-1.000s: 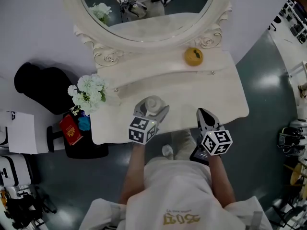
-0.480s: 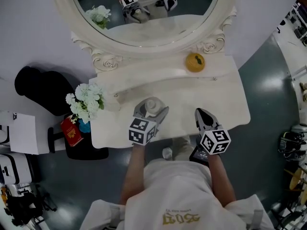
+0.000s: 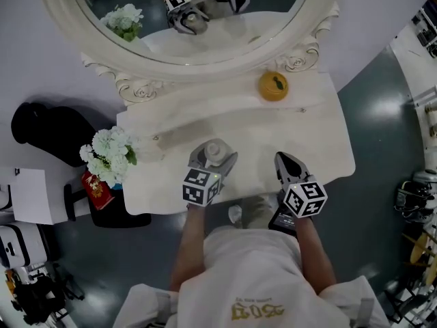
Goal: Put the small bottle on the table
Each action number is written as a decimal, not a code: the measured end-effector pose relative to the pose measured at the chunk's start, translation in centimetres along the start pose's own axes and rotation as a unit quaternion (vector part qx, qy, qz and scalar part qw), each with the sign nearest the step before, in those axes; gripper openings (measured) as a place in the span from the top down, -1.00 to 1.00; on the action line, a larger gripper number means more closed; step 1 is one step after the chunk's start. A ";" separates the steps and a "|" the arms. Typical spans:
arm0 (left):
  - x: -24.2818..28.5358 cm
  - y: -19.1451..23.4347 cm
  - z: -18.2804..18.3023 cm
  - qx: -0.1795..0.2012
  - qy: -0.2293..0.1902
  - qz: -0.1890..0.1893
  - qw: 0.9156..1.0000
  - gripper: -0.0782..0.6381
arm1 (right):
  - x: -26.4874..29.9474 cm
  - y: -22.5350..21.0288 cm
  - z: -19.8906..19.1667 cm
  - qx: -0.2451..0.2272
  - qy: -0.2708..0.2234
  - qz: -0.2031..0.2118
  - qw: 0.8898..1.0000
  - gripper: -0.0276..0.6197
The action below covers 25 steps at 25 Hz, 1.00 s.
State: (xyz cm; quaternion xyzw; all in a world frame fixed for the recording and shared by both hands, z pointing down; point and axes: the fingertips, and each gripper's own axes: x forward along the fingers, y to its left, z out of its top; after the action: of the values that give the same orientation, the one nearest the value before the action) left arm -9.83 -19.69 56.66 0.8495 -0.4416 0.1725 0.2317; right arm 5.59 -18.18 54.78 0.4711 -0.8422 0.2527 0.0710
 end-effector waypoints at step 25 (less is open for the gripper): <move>6.9 3.0 -3.9 0.002 0.049 0.010 0.999 -0.18 | 4.6 -3.7 -1.6 0.014 0.051 -0.004 0.999 0.88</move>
State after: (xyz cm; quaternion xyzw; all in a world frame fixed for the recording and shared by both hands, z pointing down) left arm -8.91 -23.70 64.03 0.8360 -0.4379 0.2170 0.2495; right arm 5.99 -22.46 59.14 0.4618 -0.8322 0.2874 0.1082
